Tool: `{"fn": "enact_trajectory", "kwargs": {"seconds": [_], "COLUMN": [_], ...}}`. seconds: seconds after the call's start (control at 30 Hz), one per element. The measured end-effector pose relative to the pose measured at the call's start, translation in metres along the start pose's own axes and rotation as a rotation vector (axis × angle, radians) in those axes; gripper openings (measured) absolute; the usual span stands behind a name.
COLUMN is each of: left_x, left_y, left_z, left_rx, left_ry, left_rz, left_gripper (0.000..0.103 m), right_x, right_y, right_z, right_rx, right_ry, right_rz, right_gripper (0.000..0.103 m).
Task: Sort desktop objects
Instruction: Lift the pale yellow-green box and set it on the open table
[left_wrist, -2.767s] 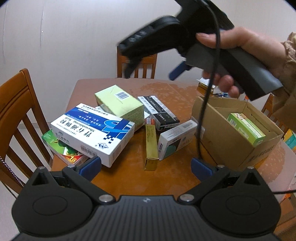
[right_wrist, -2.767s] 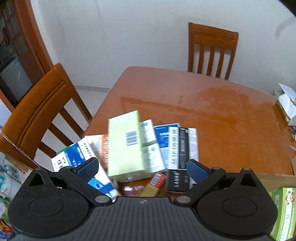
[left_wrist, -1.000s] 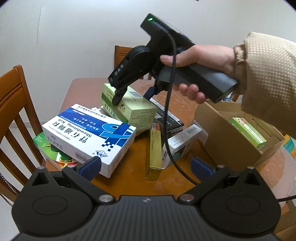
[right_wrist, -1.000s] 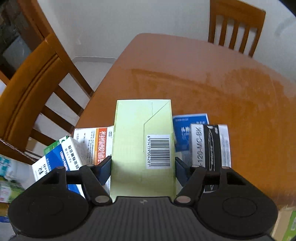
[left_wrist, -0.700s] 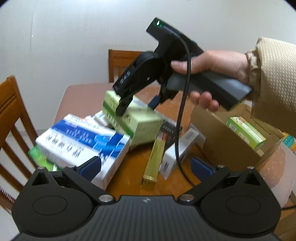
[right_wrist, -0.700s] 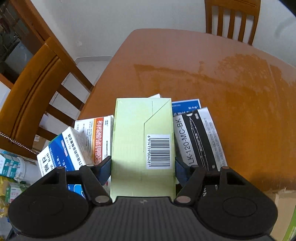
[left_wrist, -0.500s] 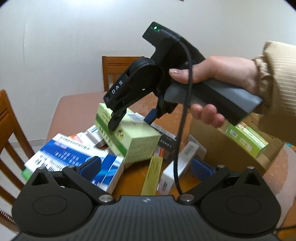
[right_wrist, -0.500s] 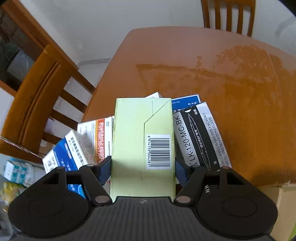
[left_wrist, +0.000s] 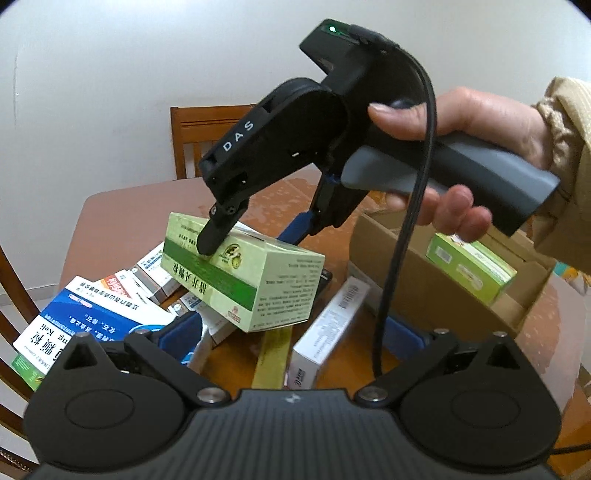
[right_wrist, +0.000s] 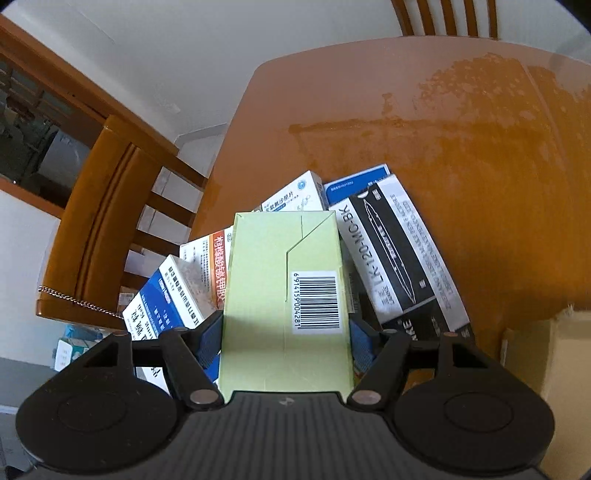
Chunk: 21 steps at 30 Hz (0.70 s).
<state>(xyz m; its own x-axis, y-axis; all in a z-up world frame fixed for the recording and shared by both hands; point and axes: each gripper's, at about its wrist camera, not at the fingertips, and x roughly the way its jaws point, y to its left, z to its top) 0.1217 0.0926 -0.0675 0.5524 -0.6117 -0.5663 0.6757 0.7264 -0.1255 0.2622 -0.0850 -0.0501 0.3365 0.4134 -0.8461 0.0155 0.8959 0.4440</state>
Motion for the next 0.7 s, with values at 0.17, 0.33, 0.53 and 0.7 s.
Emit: {"fn": "enact_trajectory", "kwargs": {"seconds": [0.17,0.33,0.53,0.7], "left_x": [-0.013,-0.029,-0.042,-0.057], "left_y": [-0.005,-0.013,-0.017,-0.023], "left_z": [-0.006,-0.016,-0.029,-0.044], "left_rx": [-0.019,-0.026,-0.043,-0.021], "left_ry": [0.005,0.014,0.037,0.047], "left_rz": [-0.023,-0.026,-0.044,-0.098], "left_gripper": [0.103,0.103,0.103,0.103], "right_x": [-0.011,-0.022,-0.04,-0.044], "right_y": [0.006,0.018,0.019,0.026], "right_z": [-0.015,-0.037,-0.062,-0.088], "right_rx": [-0.017,-0.044,-0.039,-0.076], "right_ry": [0.025,0.057,0.053,0.096], "right_rz": [0.025,0.053,0.072,0.091], "right_gripper": [0.073,0.073,0.073,0.073]}}
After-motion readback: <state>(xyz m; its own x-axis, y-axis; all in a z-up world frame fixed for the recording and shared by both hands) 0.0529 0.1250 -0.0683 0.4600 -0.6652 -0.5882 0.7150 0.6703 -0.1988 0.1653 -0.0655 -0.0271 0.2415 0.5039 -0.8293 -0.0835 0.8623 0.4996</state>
